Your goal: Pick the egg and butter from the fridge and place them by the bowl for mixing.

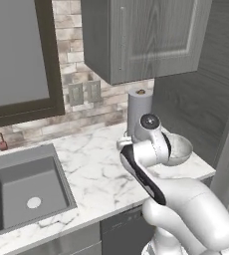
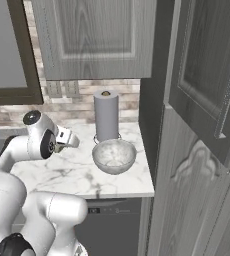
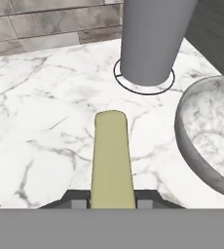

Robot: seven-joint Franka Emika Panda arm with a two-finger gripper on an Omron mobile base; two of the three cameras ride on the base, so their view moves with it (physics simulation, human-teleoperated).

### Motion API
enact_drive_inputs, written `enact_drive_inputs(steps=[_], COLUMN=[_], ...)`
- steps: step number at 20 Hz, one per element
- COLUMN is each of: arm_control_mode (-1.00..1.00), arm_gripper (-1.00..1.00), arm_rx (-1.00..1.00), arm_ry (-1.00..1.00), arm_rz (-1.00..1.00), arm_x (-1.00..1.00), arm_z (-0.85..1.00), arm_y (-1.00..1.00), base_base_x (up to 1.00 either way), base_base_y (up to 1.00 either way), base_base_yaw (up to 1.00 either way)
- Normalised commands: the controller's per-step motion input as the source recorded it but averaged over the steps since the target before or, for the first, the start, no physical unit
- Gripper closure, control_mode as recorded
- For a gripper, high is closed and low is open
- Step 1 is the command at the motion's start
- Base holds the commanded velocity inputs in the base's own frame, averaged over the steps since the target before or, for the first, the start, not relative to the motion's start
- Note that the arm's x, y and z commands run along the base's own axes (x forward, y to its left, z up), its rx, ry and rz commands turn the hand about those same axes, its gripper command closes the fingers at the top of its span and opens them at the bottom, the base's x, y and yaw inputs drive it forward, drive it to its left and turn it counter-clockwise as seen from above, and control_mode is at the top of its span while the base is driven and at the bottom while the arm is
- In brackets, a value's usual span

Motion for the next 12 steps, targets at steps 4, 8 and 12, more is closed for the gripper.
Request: enact_drive_inputs(steps=[4, 8, 12], arm_control_mode=[-1.0, -1.0, -1.0], arm_gripper=[1.0, 1.0, 1.0], arm_rx=[0.0, 0.0, 0.0], arm_ry=[0.07, 0.19, 0.23], arm_rz=[-0.06, -0.08, -0.09], arm_x=[0.51, 0.57, 0.41], arm_z=[-0.06, -0.08, -0.11], arm_y=[0.0, -0.02, -0.02], base_base_x=[0.0, 0.0, 0.0], base_base_y=[0.0, 0.0, 0.0], base_base_yaw=[0.0, 0.0, 0.0])
